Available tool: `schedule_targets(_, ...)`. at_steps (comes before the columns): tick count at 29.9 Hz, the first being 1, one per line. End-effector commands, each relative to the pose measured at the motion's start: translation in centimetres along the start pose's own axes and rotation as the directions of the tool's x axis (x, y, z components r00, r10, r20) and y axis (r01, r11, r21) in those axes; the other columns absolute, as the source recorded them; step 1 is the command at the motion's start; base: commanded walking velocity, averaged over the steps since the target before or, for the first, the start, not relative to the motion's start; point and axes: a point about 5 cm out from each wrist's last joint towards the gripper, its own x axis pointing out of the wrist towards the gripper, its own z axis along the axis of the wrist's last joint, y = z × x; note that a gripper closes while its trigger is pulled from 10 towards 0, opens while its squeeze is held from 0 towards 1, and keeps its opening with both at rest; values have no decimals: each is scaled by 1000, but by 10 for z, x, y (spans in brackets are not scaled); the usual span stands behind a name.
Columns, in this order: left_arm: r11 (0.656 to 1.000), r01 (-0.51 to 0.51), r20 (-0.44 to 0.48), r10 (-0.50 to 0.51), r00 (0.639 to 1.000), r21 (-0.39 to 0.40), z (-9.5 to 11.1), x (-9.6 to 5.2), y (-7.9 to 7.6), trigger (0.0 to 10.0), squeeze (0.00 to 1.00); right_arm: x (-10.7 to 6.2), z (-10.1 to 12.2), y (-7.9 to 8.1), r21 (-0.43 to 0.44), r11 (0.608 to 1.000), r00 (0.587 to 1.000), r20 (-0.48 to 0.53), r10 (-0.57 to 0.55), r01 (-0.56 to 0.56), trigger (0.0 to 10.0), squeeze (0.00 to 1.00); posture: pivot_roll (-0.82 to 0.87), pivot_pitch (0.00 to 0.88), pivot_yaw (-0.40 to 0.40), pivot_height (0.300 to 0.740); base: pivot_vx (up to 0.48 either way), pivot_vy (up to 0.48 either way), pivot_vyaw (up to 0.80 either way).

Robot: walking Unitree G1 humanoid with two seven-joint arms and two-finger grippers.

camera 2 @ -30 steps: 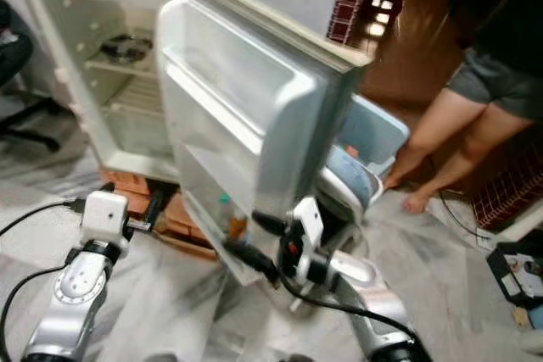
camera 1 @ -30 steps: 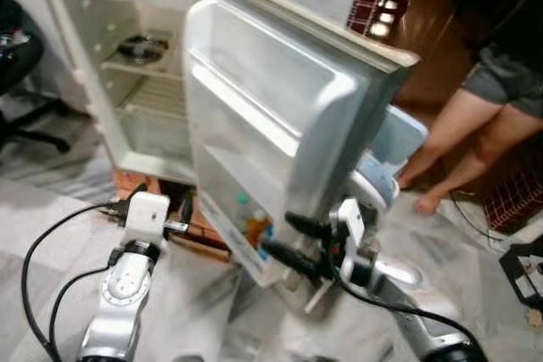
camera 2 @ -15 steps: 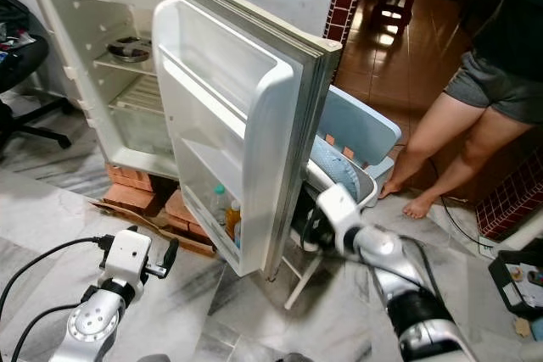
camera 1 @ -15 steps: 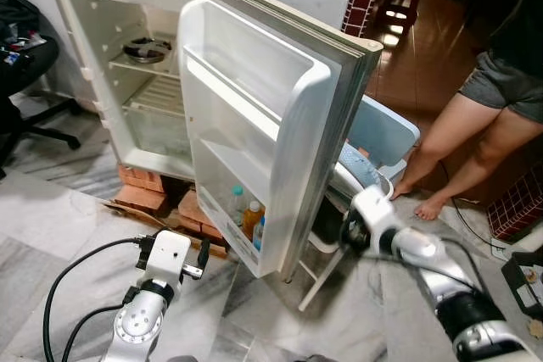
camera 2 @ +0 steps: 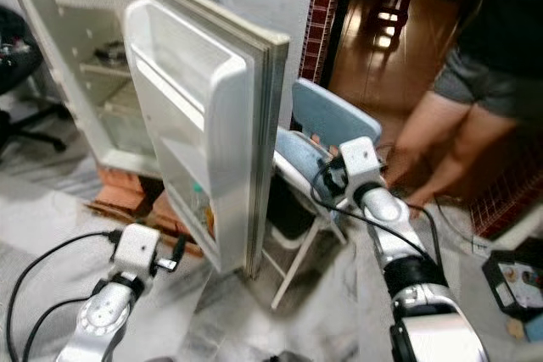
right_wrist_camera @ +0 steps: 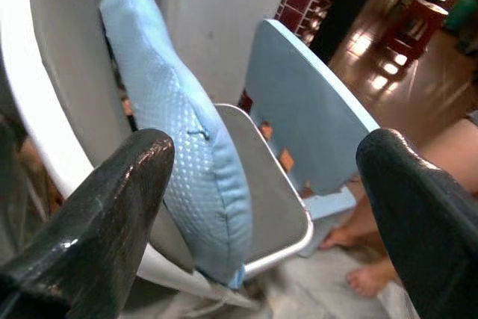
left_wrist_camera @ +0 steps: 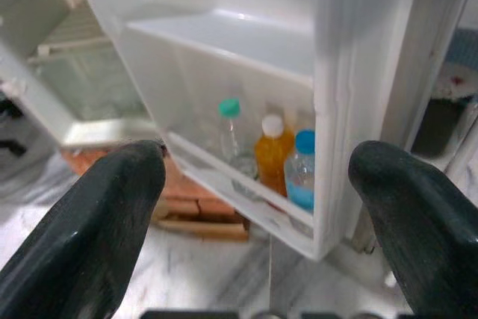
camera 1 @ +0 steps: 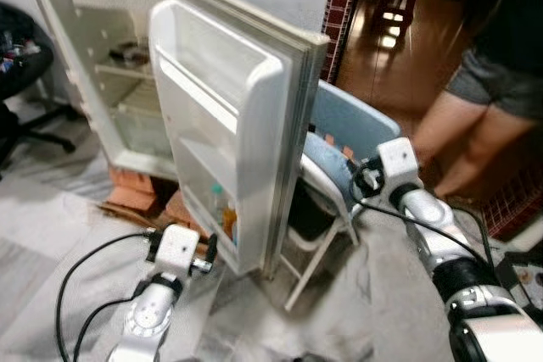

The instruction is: Restocking fridge

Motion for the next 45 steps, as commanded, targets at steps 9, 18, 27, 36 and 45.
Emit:
schedule_targets(9, 1000, -10, -1, 10, 1000, -10, 5, 7, 0, 10000, 0, 28, 55, 43, 251, 964, 986, 162, 51, -91, 10000, 0, 109, 0, -64, 740, 0, 0, 0)
schedule_targets(18, 1000, -22, 4, 22, 1000, -7, 8, 11, 3, 10000, 0, 31, 106, 108, 405, 842, 917, 325, 230, -355, 10000, 0, 112, 0, -65, 740, 0, 0, 0)
schedule_targets(27, 1000, -19, 11, 19, 1000, -10, 9, 14, 1, 10000, 0, -35, 143, 159, 363, 348, 503, 612, 611, -865, 10000, 0, 101, 0, -69, 740, 0, 0, 0)
schedule_targets(36, 1000, -16, 16, 16, 1000, -13, 10, 16, -1, 10000, 0, -13, 76, 116, 379, 717, 810, 323, 490, -585, 10000, 0, 95, 0, -68, 740, 0, 0, 0)
schedule_targets(45, 995, -83, 61, 86, 994, -50, 18, 18, 13, 10000, 0, -22, 49, 75, 273, 906, 928, 280, 248, -324, 10000, 0, 96, 0, -74, 740, 0, 77, 0)
